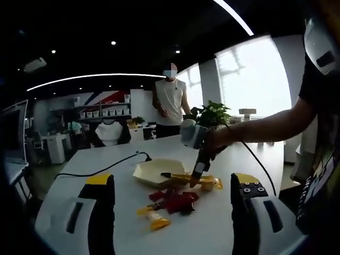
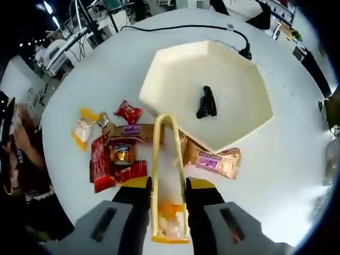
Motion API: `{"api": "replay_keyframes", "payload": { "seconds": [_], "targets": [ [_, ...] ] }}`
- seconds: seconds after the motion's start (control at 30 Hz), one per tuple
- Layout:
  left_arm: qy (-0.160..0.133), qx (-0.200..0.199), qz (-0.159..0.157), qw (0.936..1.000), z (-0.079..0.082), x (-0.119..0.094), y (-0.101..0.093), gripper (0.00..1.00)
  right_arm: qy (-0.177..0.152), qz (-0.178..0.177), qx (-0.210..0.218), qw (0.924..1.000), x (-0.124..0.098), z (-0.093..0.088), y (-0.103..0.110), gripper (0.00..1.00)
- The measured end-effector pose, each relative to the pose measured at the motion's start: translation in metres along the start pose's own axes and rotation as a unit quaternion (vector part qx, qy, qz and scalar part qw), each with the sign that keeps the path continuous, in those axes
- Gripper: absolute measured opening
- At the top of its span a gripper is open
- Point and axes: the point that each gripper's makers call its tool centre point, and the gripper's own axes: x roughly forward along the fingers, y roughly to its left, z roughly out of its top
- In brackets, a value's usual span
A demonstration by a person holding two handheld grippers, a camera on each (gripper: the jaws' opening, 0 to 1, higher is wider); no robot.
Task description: Place the target food into the container with the food tongs after gripping and lifting it, then release it inside without dropping or visibly crushing the food.
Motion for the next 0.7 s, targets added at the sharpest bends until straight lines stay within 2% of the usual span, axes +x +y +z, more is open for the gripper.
{"api": "replay_keyframes", "payload": {
  "seconds": [0.07,0.2,0.33,0.43,0.5,0.53,0.57,0.6,0.63,0.67,0.7],
  "targets": [
    [0.0,0.0,-0.001,1.0,0.001,0.001,0.0,0.96,-0.009,0.002,0.004,1.0,-0.003,0.0,-0.001,0.22],
    [0.002,0.001,-0.005,1.0,0.0,0.004,-0.003,0.96,-0.07,0.004,-0.001,0.9975,-0.016,0.01,0.0,0.21],
    [0.0,-0.012,-0.017,0.9998,-0.001,0.009,-0.01,0.95,-0.096,0.013,0.008,0.9953,-0.028,0.004,0.004,0.2],
    [0.001,-0.06,-0.044,0.9972,-0.005,0.018,-0.019,0.95,-0.092,0.015,0.002,0.9956,-0.025,-0.001,0.001,0.2],
    [-0.001,-0.083,-0.056,0.995,-0.007,0.023,-0.021,0.94,-0.102,0.016,-0.001,0.9947,-0.027,-0.004,0.001,0.2],
    [-0.011,-0.106,-0.058,0.9926,-0.008,0.027,-0.018,0.93,-0.112,0.021,0.002,0.9935,-0.031,-0.005,0.004,0.2],
    [-0.013,-0.138,-0.056,0.9887,-0.011,0.031,-0.014,0.91,-0.129,0.029,-0.002,0.9913,-0.033,0.001,0.006,0.2],
    [-0.01,-0.187,-0.07,0.9797,-0.014,0.035,-0.014,0.91,-0.14,0.039,-0.003,0.9894,-0.037,0.0,0.012,0.2],
    [-0.029,-0.23,-0.082,0.9694,-0.012,0.04,-0.011,0.91,-0.145,0.045,-0.01,0.9883,-0.042,-0.002,0.018,0.2],
    [-0.041,-0.247,-0.085,0.9643,-0.01,0.043,-0.009,0.9,-0.149,0.045,-0.012,0.9878,-0.044,-0.003,0.02,0.2],
    [-0.054,-0.295,-0.091,0.9497,-0.011,0.05,-0.006,0.88,-0.155,0.045,-0.017,0.9867,-0.049,-0.005,0.025,0.2]
  ]
}}
